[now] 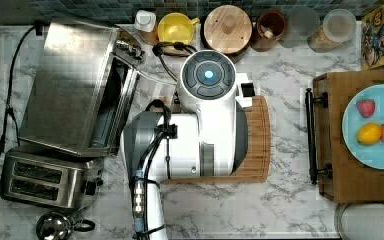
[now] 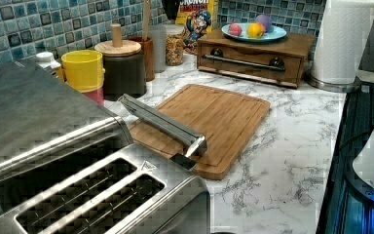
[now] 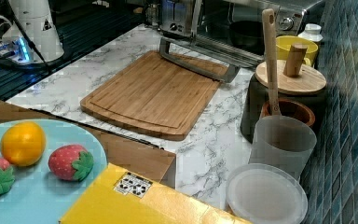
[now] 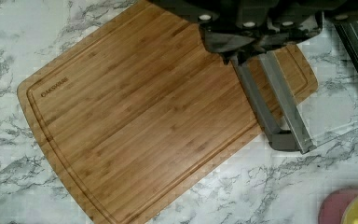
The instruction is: Close the oven.
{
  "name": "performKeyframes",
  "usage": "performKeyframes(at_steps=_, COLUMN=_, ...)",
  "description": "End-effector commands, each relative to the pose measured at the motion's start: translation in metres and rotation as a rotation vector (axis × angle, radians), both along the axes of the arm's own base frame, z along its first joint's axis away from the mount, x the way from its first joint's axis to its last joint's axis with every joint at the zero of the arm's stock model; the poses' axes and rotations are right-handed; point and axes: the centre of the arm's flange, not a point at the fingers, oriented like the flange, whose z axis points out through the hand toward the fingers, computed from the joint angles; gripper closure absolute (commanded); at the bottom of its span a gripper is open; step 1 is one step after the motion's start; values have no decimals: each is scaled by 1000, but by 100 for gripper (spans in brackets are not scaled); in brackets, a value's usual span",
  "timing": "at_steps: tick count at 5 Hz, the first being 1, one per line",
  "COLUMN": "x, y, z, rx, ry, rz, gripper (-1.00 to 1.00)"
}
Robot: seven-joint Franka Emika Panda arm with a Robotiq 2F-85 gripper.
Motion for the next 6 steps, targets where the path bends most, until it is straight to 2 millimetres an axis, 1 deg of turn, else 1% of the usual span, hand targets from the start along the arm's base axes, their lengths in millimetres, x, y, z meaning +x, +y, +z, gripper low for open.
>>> performKeyframes(at_steps=1, x=-22, y=2, z=-22, rx=4, ry=-67, rz=13, gripper=100)
performKeyframes(at_steps=2, x=-42, y=-33, z=-64, rx=59, ry=-81, rz=68, gripper=100)
performKeyframes(at_steps=3, x=-57, y=-66, z=-105, rx=142, ry=-77, rz=71, gripper=100)
performKeyframes(at_steps=4, x=-67, y=-74, z=-118, rx=225, ry=-144, rz=82, gripper=100)
performKeyframes(at_steps=5, x=-84, y=-65, z=-131, rx=328, ry=-217, rz=115, gripper=100)
performKeyframes(at_steps=6, x=-106, y=-56, z=-154, rx=432, ry=-327, rz=167, gripper=100)
